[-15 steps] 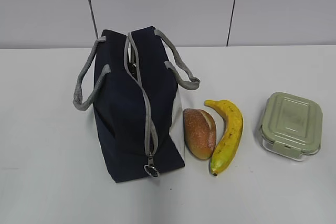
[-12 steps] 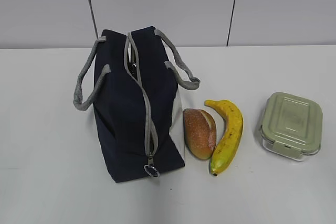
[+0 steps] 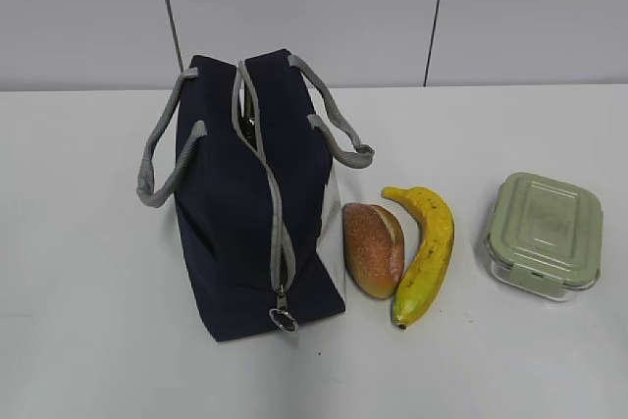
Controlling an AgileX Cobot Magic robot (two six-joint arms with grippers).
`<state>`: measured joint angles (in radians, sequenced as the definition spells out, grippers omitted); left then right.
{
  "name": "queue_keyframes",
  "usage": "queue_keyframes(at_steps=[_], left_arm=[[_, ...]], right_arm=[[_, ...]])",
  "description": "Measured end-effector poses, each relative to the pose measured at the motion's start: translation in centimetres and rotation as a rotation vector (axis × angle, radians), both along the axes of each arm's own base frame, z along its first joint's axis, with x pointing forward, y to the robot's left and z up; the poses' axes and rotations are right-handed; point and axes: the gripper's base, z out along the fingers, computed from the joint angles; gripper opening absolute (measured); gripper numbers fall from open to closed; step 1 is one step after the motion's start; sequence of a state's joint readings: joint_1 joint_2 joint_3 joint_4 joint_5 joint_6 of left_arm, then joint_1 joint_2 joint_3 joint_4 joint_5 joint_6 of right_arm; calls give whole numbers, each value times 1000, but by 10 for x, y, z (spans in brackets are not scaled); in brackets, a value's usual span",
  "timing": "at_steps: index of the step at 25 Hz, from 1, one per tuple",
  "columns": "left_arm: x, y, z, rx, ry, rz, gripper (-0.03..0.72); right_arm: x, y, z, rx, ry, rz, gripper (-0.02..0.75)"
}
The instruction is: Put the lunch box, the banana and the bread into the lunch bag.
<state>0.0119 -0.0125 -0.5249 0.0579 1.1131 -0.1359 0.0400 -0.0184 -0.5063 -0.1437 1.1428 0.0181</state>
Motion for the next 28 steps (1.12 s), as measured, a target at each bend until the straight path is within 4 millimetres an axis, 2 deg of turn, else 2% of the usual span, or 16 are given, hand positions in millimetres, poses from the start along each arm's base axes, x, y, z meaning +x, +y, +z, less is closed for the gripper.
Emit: queue_keyframes(at_steps=[3,6,11,15,18,21,28], left_arm=[[7,-2,7,-17,27,-12,235],[23,-5,26,-57,62,-38,235],[67,-12,63,-143,191,-79,235],[113,-22,84,-221,329,-163,235],[149,-30,89,-311,405,-206,243],[185,-36,85,-393,478,-227,271],[261,-62,70,-422,572,-288,429]], right_arm=[[0,0,0,0,0,0,457],[0,0,0,0,0,0,456],[0,0,0,0,0,0,456],[0,0,0,0,0,0,456],[0,0,0,0,0,0,456],[0,0,0,0,0,0,456],[0,0,0,0,0,0,456]])
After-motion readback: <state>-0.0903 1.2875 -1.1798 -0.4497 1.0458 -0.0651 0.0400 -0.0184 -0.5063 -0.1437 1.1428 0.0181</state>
